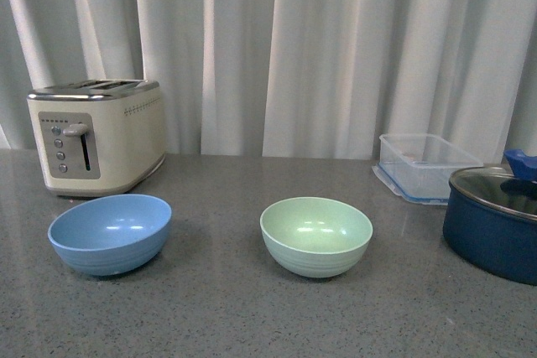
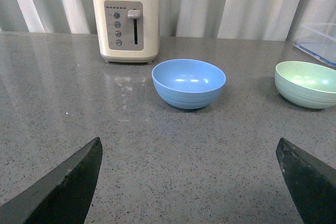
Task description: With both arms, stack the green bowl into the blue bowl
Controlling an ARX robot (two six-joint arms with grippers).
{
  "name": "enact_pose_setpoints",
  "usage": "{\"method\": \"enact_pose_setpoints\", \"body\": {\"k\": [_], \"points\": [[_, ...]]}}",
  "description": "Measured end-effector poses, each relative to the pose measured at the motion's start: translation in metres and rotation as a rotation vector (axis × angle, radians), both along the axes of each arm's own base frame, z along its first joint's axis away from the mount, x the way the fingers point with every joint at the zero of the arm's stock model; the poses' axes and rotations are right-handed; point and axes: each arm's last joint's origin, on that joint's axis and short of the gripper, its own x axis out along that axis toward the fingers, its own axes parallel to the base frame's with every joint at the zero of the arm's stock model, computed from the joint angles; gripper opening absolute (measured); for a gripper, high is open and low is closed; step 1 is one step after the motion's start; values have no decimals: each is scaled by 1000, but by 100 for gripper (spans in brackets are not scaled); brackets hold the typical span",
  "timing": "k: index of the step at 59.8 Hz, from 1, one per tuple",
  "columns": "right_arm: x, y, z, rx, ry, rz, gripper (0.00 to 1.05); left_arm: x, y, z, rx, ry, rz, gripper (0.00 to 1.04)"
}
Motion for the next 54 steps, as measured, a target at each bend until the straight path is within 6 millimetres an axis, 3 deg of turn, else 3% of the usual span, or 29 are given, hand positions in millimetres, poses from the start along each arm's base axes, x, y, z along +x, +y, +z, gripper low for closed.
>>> {"method": "enact_pose_setpoints", "body": {"k": [32,42,48,54], "points": [[0,0,0,0,0,0,95,0,0,0,0,0,0,98],[0,0,0,0,0,1,95,7,4,-1,-26,510,381,98],[0,0,0,0,1,-1,95,18,9,3,-61,547,415,98],[0,0,0,0,1,0,95,36,14,20,-105,489,390,98]]}}
